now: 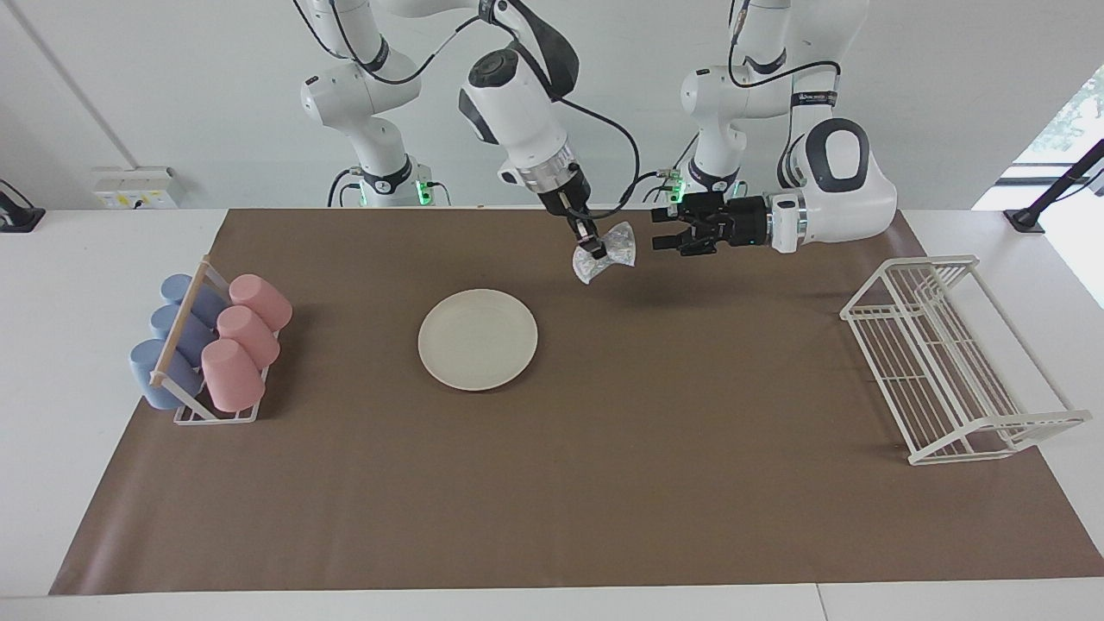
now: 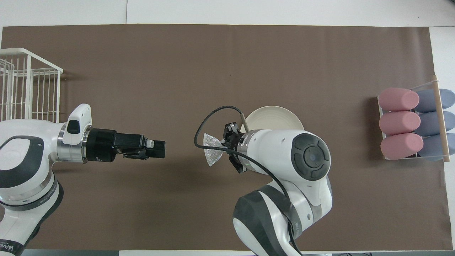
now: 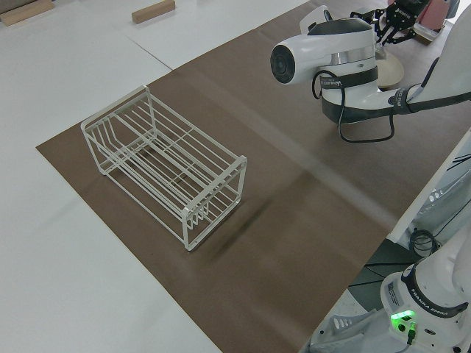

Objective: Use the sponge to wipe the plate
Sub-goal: 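Open the left gripper and draw back while the right gripper takes the sponge, then rub the clear sponge over the white plate with the right gripper, then carry the sponge from the plate toward the left gripper with the right gripper, then grasp the sponge from the right gripper with the left gripper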

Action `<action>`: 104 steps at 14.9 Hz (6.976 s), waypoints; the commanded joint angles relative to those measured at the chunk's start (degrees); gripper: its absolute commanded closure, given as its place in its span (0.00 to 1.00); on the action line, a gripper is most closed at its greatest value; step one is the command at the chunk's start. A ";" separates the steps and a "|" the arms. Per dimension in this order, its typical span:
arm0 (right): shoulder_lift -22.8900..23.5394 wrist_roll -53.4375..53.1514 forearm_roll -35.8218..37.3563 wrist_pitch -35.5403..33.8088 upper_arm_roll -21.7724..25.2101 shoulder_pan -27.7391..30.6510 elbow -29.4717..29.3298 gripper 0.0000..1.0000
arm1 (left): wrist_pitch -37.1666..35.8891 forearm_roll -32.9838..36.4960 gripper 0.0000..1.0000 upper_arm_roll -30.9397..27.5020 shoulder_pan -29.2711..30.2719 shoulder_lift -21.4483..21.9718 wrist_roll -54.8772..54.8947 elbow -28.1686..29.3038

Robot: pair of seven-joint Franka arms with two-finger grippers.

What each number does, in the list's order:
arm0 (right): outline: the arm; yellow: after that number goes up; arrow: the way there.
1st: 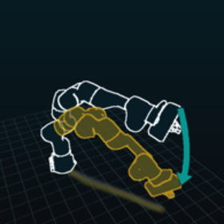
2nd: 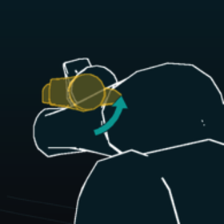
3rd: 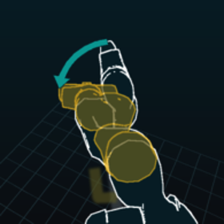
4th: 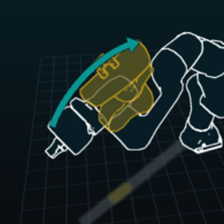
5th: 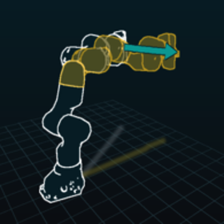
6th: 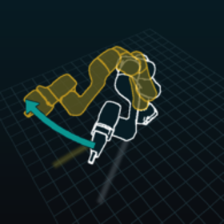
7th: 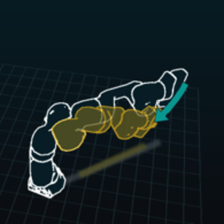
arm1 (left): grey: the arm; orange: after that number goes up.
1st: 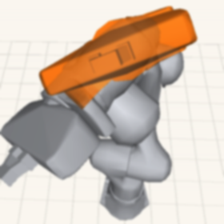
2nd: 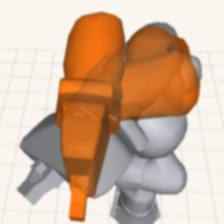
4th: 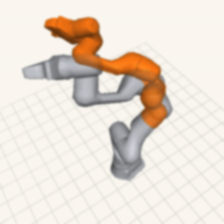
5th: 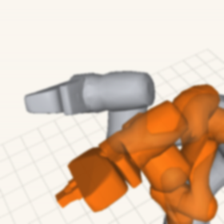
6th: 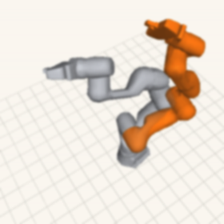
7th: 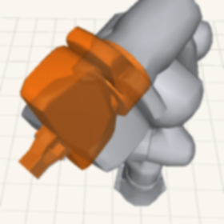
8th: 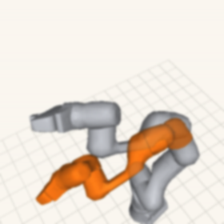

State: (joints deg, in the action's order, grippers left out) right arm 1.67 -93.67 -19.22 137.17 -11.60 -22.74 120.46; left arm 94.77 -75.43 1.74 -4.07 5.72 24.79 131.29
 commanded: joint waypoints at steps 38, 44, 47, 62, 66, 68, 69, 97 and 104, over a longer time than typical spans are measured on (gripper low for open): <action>7.21 27.09 9.90 11.90 -0.62 14.20 11.82 1.00 | 4.81 39.49 0.00 -0.25 5.03 -0.62 -8.53 -5.61; 7.30 27.86 9.81 11.72 -0.71 15.01 11.64 1.00 | 6.65 39.57 0.00 0.28 3.98 -0.54 -13.62 -5.61; 7.03 16.28 9.81 11.72 -0.71 9.76 11.73 1.00 | 6.84 39.57 0.00 0.28 3.54 -0.45 -13.98 -5.61; 3.25 -16.78 9.72 -8.31 -1.41 1.04 -7.15 1.00 | 8.24 40.81 0.00 0.45 1.95 -0.19 -14.16 -5.70; 5.35 -29.53 12.87 -17.42 -1.32 -3.53 -16.97 1.00 | 8.07 28.19 0.00 0.37 2.22 -0.10 -11.62 -5.52; 7.55 -33.76 18.83 -26.99 -1.41 -6.25 -25.50 1.00 | 6.67 22.20 0.00 0.37 2.22 -0.01 -8.11 -5.08; 7.65 -34.30 20.00 -28.69 -1.41 -6.70 -26.93 1.00 | 4.83 18.69 0.00 0.28 2.31 -0.18 -6.00 -5.08; 7.30 -34.22 20.01 -28.71 -1.41 -6.88 -26.33 1.00 | 3.94 -3.05 1.00 0.28 -9.39 -4.40 -5.62 -5.26; 7.30 -33.95 20.01 -28.71 -1.41 -6.79 -26.33 1.00 | 2.35 -2.88 1.00 0.10 -8.68 -4.23 -8.00 -5.08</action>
State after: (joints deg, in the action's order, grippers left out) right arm 8.36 -127.02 -0.59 109.13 -12.76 -29.80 95.24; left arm 98.19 -77.85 2.15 -13.05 0.95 18.16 126.01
